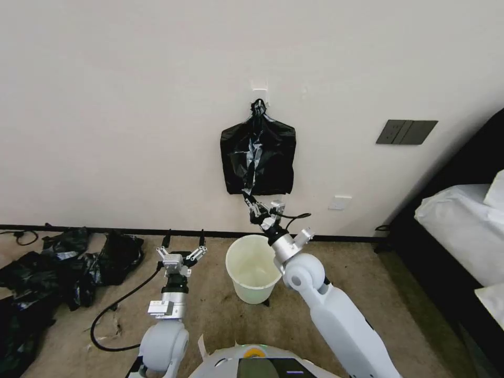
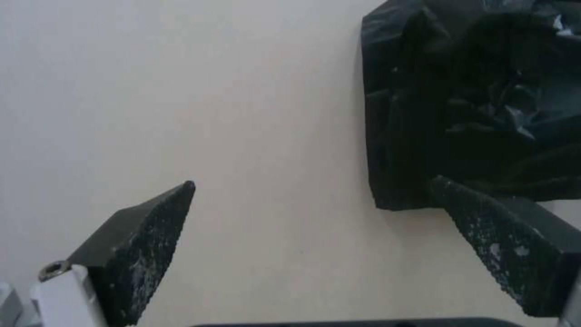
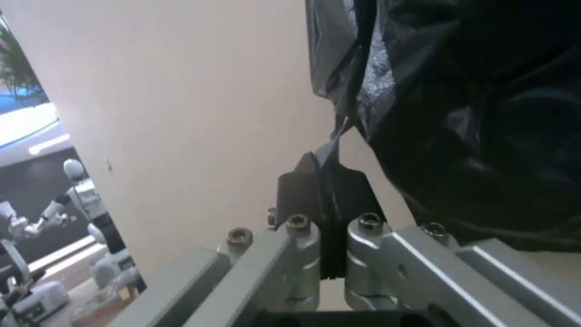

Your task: Place a trash bag onto the trash bin.

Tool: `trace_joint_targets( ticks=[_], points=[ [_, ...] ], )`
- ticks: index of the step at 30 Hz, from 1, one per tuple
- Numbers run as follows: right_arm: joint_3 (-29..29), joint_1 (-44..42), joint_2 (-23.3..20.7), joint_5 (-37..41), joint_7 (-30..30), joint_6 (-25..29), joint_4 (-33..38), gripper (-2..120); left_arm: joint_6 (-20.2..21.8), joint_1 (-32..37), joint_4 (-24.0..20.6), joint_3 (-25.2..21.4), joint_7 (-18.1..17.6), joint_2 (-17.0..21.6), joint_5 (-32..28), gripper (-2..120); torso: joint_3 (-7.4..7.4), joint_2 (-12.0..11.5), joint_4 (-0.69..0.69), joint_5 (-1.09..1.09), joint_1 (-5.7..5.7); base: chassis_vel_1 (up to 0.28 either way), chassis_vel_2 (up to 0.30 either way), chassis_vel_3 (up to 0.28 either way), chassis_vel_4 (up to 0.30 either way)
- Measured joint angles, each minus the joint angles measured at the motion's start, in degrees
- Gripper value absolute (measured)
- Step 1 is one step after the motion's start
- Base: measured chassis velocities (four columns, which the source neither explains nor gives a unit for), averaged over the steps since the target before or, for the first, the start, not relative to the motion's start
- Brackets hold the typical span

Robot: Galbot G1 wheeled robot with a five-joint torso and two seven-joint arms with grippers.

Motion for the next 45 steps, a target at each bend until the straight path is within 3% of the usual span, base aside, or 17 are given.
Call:
trace_joint_targets(
  ticks=[18, 45],
  points=[
    [-2.6, -8.8, -5.8, -10.3, -0.9, 3.3, 2.8, 0, -0.1, 0.0, -0.3, 0.3, 0.0, 0.1, 0.1, 100, 0.0, 0.0, 0.0, 0.0, 0.0, 0.0, 0.0, 0.0, 0.0],
    [-3.6, -14.6, -6.2, -17.4, -1.3, 6.6, 2.8, 0, -0.3, -0.3, 0.3, 0.6, 0.0, 0.2, -0.1, 100, 0.0, 0.0, 0.0, 0.0, 0.0, 0.0, 0.0, 0.0, 0.0]
  ],
)
